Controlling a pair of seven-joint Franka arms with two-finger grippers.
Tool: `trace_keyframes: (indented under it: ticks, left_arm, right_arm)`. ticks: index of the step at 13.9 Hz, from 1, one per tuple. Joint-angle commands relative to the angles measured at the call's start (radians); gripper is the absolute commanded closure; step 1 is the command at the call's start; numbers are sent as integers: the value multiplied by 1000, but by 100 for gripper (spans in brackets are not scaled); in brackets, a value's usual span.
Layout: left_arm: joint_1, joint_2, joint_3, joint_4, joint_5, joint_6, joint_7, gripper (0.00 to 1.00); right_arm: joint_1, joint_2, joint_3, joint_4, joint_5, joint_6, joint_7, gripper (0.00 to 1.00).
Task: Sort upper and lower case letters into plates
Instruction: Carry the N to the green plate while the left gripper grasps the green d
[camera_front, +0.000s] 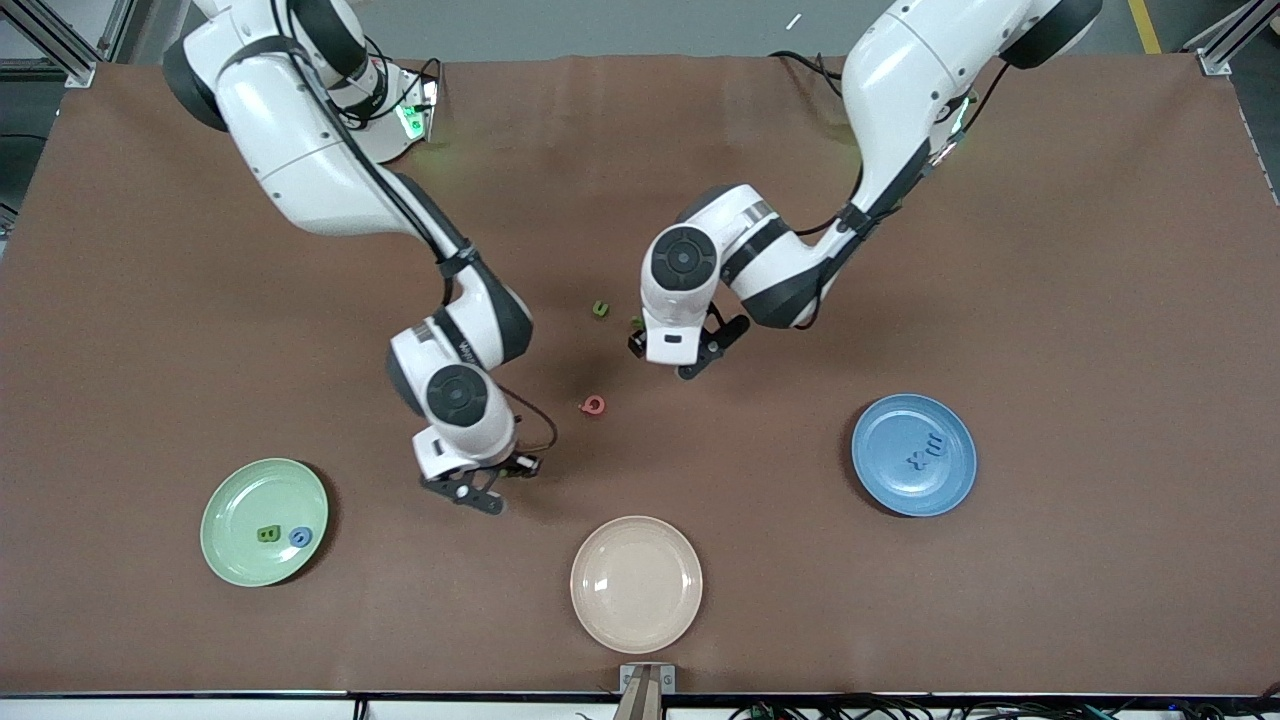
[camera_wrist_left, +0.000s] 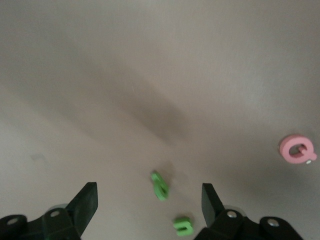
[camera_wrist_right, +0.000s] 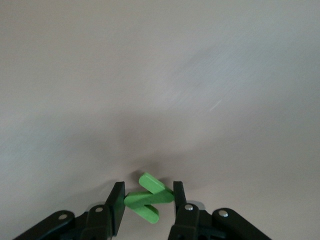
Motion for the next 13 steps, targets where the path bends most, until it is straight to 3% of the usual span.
trace_keyframes:
  ticks: [1,6,11,12,13]
  left_arm:
    - [-34,25,10,-6,2,73,-139,15]
    - [-59,74,34,-18,25,125,-277,25]
    - [-84,109,36,-20,27,159,-328,31]
    - [-91,114,41,-20,27,168,-336,34]
    - [-100,116,48,-20,27,168,-345,43]
  right_arm:
    - [-114,-38,24,-1,21,-36,-201,95]
    - [-272,-66,24,-8,20,-99,-541,95]
    - [-393,-51,18,-8,12,-2,-813,93]
    - [-407,-43,16,-10,10,31,-850,84]
    - [-413,-35,14,-10,7,56,-863,61]
